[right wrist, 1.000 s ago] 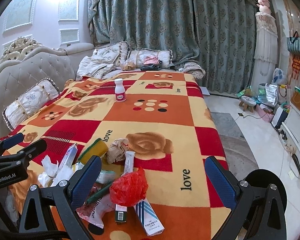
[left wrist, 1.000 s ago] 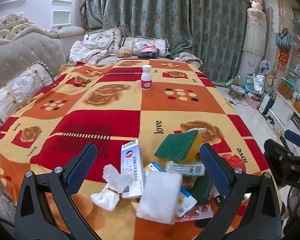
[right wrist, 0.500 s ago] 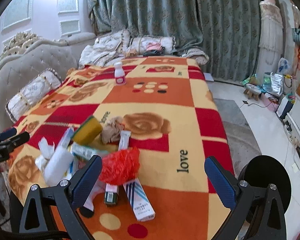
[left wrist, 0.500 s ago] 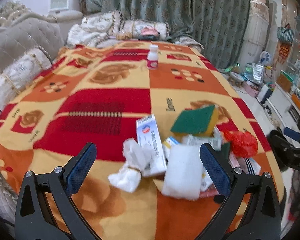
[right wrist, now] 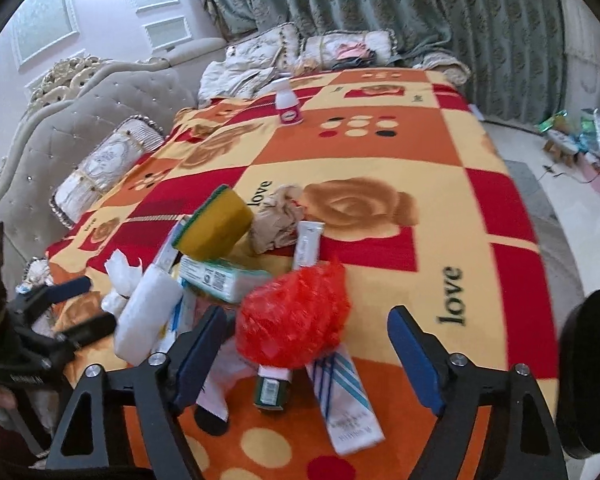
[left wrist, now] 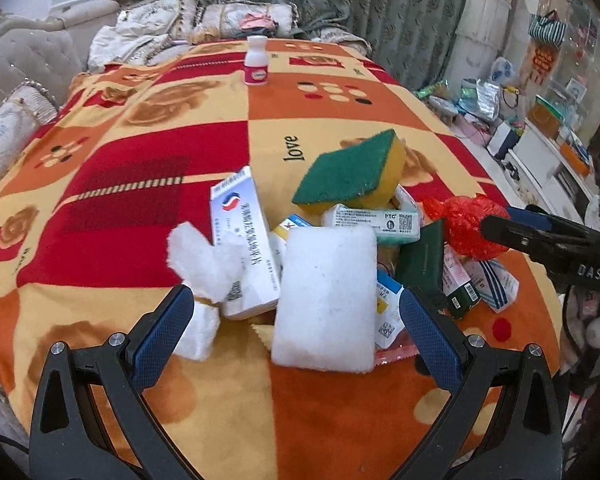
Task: Collect trash
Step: 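Grasp the white foam block with the left gripper while the right lifts the red bag, then carry both held items over the black bin and open both grippers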
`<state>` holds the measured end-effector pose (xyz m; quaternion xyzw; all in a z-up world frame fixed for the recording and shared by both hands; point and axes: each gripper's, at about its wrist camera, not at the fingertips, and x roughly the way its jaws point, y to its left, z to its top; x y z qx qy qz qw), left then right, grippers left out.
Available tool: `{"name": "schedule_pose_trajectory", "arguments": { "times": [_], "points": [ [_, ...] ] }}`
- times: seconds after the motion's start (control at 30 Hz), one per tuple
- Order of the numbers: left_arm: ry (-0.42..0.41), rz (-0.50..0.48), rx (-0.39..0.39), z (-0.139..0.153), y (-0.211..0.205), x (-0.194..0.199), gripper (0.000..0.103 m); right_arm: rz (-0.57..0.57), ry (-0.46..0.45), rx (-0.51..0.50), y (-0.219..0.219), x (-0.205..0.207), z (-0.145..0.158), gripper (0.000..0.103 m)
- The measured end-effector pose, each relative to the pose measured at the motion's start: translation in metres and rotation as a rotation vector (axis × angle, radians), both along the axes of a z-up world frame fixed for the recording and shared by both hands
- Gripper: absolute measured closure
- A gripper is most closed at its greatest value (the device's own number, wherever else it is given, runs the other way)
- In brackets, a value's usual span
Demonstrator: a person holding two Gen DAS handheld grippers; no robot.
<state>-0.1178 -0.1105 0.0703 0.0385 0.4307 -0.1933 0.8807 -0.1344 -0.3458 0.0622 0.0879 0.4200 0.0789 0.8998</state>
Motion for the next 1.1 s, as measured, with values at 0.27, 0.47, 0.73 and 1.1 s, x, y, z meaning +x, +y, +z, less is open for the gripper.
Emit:
{"name": "schedule_pose_trajectory", "arguments": {
  "times": [0.27,0.47,0.73,1.1],
  "points": [
    [0.083,-0.050,-0.010,-0.015,-0.007,0.010,0.050,0.024,0.067,0.084,0.002,0.019,-0.021,0.063],
    [0.041,-0.067,-0.031,0.014,-0.005,0.005,0.051,0.038,0.001,0.093,-0.004,0.011,0.003,0.070],
    [-0.030,-0.136,-0.078,0.062,-0.032,-0.001,0.051,-0.011,-0.082,0.140,-0.037,-0.006,0.038,0.070],
    [0.001,-0.305,-0.108,0.063,-0.155,-0.010,0.051,-0.218,-0.092,0.071,-0.124,-0.054,0.045,0.070]
  ]
}}
